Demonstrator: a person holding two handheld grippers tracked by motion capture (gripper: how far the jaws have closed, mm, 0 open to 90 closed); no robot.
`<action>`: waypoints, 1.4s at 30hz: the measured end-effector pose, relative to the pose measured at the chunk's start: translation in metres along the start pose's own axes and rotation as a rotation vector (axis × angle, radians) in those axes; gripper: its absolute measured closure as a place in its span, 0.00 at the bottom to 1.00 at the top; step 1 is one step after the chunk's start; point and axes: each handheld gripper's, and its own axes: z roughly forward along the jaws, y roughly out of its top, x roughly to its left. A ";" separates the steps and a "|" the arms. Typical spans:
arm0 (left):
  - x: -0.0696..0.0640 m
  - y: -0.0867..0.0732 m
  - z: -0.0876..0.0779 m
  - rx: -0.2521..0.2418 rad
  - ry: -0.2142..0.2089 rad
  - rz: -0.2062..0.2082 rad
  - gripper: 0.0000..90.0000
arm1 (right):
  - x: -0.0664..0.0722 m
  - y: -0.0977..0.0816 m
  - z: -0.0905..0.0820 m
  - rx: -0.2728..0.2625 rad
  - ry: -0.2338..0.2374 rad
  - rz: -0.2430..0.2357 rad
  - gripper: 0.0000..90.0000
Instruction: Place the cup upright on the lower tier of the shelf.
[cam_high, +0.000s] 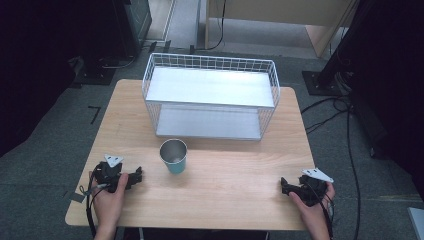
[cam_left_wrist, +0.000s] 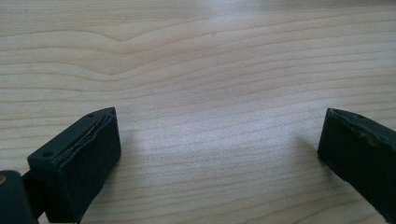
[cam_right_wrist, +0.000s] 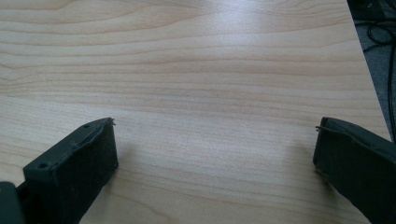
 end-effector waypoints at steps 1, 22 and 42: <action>0.000 0.000 0.000 0.001 0.003 -0.001 0.00 | 0.000 0.000 0.000 0.000 0.000 0.000 0.00; -0.031 0.001 -0.028 -0.120 -0.142 0.102 0.00 | 0.000 0.000 0.000 0.001 0.000 0.000 0.00; -0.071 0.007 -0.039 -0.179 -0.318 0.186 0.00 | 0.000 0.000 0.000 0.000 0.000 -0.001 0.00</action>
